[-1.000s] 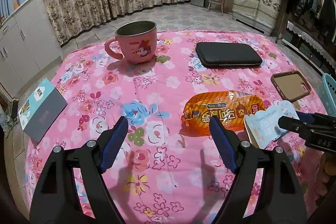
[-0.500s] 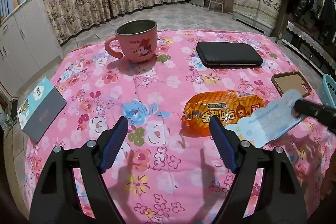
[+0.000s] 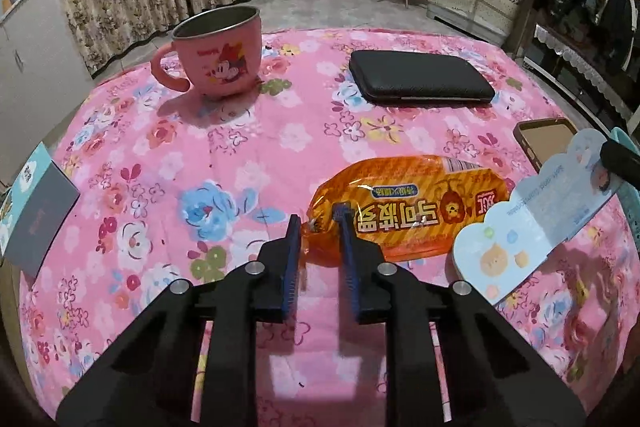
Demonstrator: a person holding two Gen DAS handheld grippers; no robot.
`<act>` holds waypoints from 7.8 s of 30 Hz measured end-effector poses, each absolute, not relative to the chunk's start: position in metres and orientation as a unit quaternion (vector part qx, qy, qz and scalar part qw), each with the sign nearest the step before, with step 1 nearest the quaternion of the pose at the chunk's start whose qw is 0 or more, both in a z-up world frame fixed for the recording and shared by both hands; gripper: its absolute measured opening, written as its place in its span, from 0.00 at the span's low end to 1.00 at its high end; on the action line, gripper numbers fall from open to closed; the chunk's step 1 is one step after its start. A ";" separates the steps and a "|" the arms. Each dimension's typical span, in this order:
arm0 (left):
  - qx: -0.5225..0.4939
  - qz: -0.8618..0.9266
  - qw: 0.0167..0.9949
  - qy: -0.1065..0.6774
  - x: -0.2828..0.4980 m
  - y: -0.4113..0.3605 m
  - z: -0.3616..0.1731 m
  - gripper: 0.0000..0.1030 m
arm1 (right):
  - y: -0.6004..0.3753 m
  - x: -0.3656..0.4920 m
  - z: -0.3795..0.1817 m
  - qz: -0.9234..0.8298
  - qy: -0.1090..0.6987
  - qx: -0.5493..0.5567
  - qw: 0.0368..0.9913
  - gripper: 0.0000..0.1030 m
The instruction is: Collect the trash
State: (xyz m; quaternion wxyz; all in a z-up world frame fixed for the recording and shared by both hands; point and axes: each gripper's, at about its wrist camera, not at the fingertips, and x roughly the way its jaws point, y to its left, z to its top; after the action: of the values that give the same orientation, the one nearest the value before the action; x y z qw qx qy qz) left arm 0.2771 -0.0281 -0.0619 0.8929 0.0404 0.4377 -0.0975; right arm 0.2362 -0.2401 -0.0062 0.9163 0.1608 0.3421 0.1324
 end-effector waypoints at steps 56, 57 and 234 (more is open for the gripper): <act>0.053 -0.341 0.877 0.334 0.215 -0.430 0.011 0.13 | -0.581 0.046 0.080 -0.242 0.177 0.150 0.942 0.07; 0.055 -0.342 0.877 0.334 0.212 -0.434 0.009 0.13 | -0.583 0.046 0.079 -0.244 0.178 0.152 0.941 0.07; 0.004 -0.019 0.978 0.209 0.038 -0.008 -0.010 0.95 | -0.220 0.031 0.031 0.027 0.212 0.009 0.977 0.94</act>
State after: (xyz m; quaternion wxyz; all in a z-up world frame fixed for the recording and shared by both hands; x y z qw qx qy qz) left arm 0.0383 -0.0076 -0.0102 0.9777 0.0037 0.2092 -0.0190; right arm 0.0313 -0.2197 0.0312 0.9768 0.0094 0.2121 0.0268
